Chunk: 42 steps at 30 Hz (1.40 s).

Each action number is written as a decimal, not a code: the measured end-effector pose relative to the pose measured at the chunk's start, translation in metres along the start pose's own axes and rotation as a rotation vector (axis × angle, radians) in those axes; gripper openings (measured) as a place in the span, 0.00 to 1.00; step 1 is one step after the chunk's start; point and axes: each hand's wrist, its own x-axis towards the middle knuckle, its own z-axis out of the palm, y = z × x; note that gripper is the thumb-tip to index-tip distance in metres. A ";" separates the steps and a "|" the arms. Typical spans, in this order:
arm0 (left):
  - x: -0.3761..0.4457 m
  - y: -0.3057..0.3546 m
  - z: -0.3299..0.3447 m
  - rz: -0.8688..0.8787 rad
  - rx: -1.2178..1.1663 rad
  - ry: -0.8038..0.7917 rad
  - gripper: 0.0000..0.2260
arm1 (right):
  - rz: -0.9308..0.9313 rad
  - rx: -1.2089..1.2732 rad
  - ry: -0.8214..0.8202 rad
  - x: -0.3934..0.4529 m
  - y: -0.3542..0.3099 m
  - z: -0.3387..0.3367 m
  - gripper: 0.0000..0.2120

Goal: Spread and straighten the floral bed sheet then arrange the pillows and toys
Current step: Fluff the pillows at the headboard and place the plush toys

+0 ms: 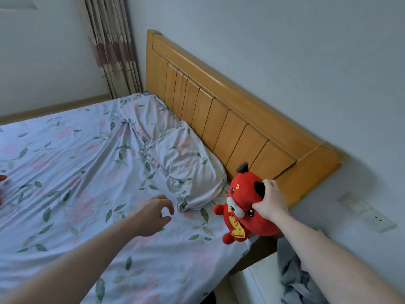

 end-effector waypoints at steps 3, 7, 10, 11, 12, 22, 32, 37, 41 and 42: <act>0.026 0.009 0.002 -0.086 0.014 -0.007 0.02 | 0.004 0.005 -0.059 0.049 0.027 0.012 0.34; 0.056 0.014 0.011 -0.195 0.037 -0.021 0.02 | -0.028 -0.004 -0.138 0.102 0.054 0.030 0.34; 0.075 0.016 0.019 -0.250 0.040 -0.043 0.02 | -0.043 0.017 -0.179 0.132 0.072 0.043 0.34; 0.077 0.018 0.021 -0.265 0.032 -0.053 0.02 | -0.047 0.029 -0.181 0.140 0.076 0.047 0.34; 0.080 0.019 0.022 -0.280 0.027 -0.060 0.02 | -0.046 0.035 -0.191 0.146 0.080 0.051 0.34; 0.122 0.027 0.049 -0.375 -0.012 -0.086 0.01 | 0.074 -0.123 -0.211 0.192 0.128 0.100 0.29; 0.086 0.028 0.044 -0.405 -0.069 -0.041 0.02 | -0.186 -0.220 -0.093 0.138 0.078 0.100 0.38; 0.013 0.004 0.043 -0.500 -0.129 0.025 0.04 | -0.303 -0.115 -0.242 0.079 0.003 0.118 0.33; -0.075 -0.030 0.050 -0.605 -0.188 0.107 0.03 | -0.362 -0.027 -0.406 0.027 -0.079 0.133 0.30; -0.094 -0.038 0.053 -0.620 -0.185 0.118 0.03 | -0.354 0.004 -0.438 0.015 -0.097 0.135 0.29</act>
